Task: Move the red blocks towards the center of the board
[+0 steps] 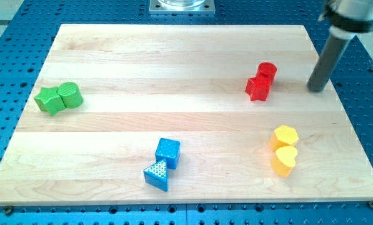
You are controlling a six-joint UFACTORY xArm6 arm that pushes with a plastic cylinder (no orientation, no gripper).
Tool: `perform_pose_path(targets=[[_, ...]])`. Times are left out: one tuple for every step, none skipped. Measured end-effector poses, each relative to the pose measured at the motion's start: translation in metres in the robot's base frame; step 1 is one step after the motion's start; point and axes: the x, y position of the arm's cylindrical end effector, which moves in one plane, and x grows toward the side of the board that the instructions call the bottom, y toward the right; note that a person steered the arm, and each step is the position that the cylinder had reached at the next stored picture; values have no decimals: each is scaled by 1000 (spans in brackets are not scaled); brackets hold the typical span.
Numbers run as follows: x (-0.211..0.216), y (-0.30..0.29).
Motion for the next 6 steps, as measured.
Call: perform_pose_path(targets=[[-28,-41],[-32,-82],[-13,-121],[32,-129],[47,-90],[74,-91]])
